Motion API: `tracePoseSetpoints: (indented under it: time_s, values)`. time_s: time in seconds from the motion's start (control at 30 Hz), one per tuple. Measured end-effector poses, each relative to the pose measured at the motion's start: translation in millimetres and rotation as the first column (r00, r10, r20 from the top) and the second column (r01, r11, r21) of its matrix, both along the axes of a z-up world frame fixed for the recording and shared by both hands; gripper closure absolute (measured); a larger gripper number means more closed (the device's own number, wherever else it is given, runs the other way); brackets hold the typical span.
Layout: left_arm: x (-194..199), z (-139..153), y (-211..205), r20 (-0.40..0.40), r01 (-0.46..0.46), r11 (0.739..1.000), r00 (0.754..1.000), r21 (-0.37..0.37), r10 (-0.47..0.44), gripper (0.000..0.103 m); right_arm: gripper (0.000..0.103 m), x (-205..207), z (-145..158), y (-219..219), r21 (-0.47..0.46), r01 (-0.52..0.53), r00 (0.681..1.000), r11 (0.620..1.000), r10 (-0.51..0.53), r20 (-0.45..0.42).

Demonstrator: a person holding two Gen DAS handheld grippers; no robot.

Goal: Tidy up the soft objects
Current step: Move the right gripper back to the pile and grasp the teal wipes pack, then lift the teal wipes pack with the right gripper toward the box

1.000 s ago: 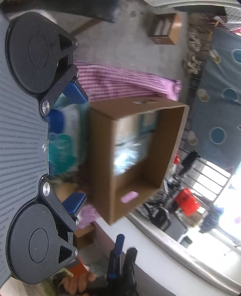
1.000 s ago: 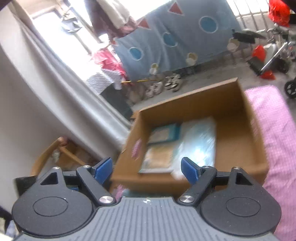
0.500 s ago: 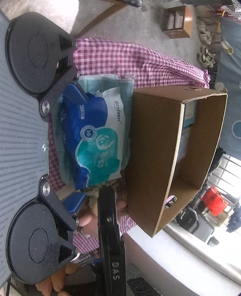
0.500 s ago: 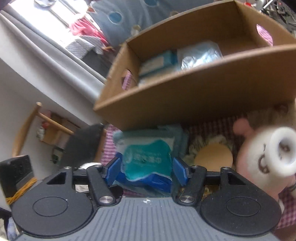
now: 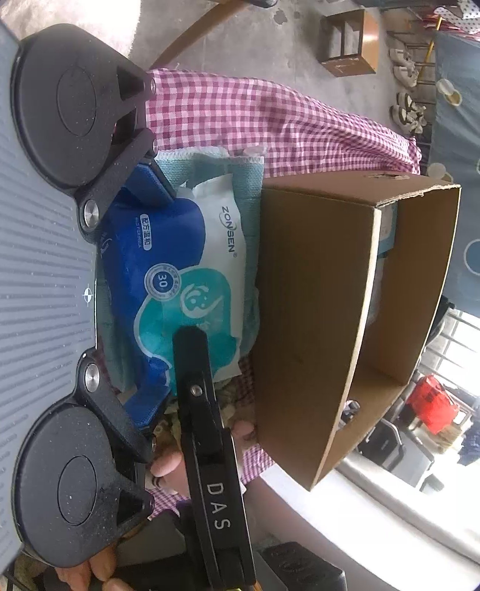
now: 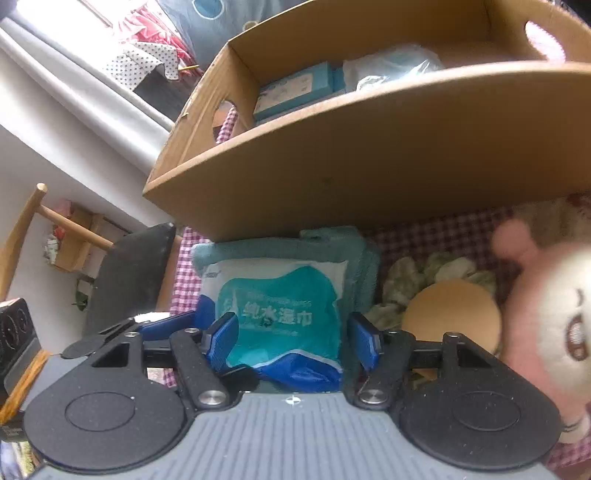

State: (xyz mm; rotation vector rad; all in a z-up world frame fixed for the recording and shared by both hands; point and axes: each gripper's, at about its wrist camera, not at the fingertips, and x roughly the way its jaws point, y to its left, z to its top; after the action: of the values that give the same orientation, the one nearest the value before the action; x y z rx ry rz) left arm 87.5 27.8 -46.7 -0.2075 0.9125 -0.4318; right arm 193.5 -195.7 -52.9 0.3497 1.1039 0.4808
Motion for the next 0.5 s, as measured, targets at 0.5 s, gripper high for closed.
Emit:
tracePoseSetpoints:
  time_s: [0.5]
  values:
    - [-19.0, 18.6, -2.3, 0.033, 0.065, 0.994, 0.998, -0.091, -0.062, 0.002, 0.035, -6.4, 9.8, 14.5, 0.048, -0.074, 0.996, 0.996, 0.071, 0.053]
